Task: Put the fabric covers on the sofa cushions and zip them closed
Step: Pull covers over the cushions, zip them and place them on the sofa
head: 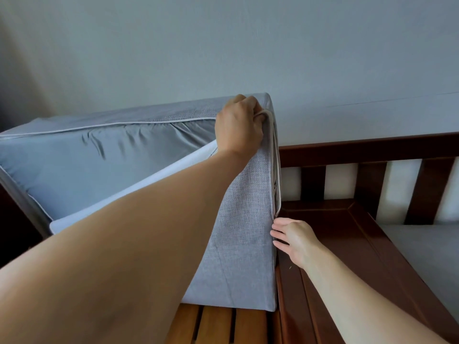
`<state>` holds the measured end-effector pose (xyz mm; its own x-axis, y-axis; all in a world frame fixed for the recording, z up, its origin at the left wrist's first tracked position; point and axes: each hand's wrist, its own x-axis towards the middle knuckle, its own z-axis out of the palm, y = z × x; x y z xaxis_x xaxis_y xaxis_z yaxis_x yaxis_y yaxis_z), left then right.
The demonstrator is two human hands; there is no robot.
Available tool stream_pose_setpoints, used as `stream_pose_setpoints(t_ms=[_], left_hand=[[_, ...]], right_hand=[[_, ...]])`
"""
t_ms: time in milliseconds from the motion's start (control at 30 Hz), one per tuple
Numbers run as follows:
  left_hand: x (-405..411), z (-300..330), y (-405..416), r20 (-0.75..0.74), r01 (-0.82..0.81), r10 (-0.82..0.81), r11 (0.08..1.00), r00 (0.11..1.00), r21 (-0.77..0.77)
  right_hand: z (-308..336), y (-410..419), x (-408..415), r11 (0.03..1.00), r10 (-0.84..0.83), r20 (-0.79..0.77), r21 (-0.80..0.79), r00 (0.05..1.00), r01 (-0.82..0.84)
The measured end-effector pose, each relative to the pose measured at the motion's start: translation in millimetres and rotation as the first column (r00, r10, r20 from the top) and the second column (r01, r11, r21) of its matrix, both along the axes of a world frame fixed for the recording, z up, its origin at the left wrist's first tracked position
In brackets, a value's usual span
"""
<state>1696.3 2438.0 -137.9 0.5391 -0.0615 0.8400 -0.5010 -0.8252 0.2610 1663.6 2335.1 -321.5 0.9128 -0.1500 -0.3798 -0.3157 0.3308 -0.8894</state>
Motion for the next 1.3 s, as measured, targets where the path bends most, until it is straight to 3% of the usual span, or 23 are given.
stream_pose_setpoints(t_ms=[267, 500, 1300], left_hand=[[0, 1, 1, 0.003, 0.023, -0.023, 1.000, 1.000, -0.008], [-1, 1, 0, 0.008, 0.016, -0.016, 1.000, 1.000, -0.008], [-3, 11, 3, -0.106, 0.008, -0.007, 1.000, 0.994, 0.009]], right_hand=[[13, 3, -1, 0.959, -0.030, -0.034, 0.280, 0.999, 0.038], [7, 10, 0, 0.911, -0.086, -0.052, 0.401, 0.995, 0.099], [47, 3, -11, 0.948, -0.037, 0.013, 0.316, 0.999, 0.031]])
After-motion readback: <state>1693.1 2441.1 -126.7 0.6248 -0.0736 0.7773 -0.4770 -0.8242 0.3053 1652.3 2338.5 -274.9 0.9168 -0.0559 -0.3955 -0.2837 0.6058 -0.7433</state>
